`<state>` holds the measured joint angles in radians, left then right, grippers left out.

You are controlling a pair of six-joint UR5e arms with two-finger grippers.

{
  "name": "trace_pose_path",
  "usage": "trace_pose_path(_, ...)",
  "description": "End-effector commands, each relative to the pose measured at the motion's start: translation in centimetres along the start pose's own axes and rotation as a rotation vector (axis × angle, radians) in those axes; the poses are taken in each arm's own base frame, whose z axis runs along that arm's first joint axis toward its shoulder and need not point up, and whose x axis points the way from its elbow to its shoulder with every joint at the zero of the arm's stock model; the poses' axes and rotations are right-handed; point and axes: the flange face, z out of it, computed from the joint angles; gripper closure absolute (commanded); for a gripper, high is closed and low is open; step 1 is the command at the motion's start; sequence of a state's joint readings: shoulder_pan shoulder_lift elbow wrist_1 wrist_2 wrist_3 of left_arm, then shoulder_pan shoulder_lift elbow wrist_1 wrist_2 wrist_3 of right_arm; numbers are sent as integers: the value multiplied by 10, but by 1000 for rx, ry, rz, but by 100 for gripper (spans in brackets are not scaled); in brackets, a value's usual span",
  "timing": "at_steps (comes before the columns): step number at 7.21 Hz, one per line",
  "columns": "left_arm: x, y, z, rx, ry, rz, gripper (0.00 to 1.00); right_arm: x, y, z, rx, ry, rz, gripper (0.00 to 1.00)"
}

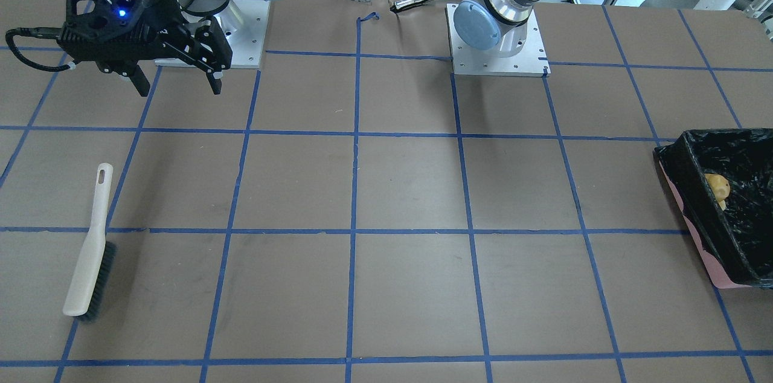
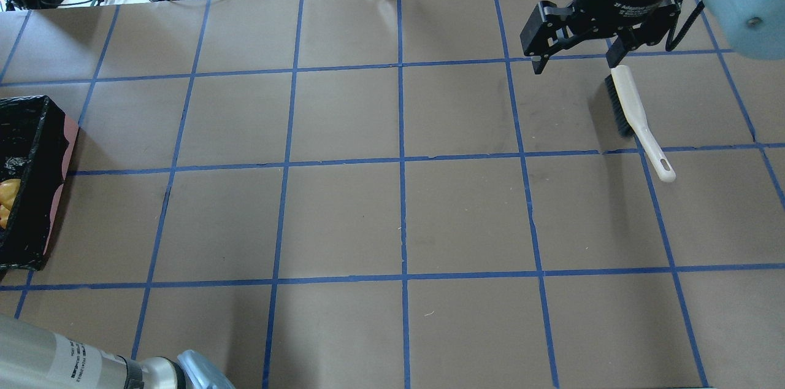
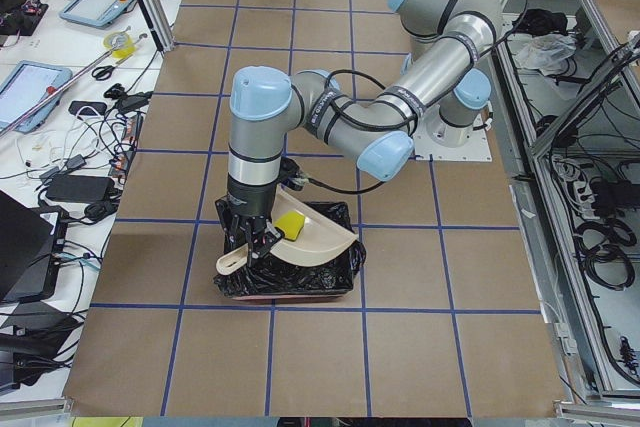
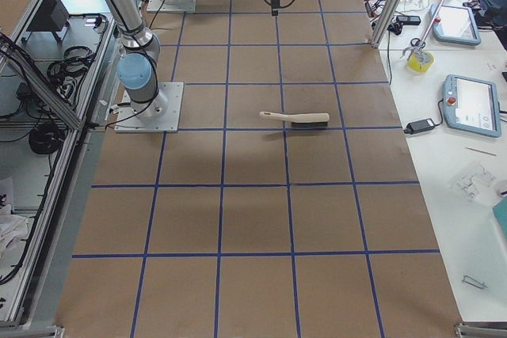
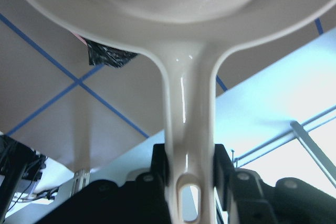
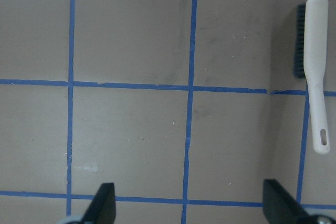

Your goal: Sweep and dump trash into bin

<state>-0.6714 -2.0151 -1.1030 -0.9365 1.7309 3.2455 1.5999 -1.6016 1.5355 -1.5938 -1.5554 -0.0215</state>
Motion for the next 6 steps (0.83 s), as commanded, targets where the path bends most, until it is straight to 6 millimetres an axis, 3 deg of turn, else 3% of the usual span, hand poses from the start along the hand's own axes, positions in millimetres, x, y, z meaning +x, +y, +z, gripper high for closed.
trace_pose_path(1, -3, -35, -12, -208, 18, -11, 100, 0, 0, 0, 0, 0, 0, 0)
trace_pose_path(4, -9, -122, -31, -389, 36, -25, 100, 0, 0, 0, 0, 0, 0, 0)
trace_pose_path(6, -11, -150, -30, -491, 5, -17, 100, 0, 0, 0, 0, 0, 0, 0)
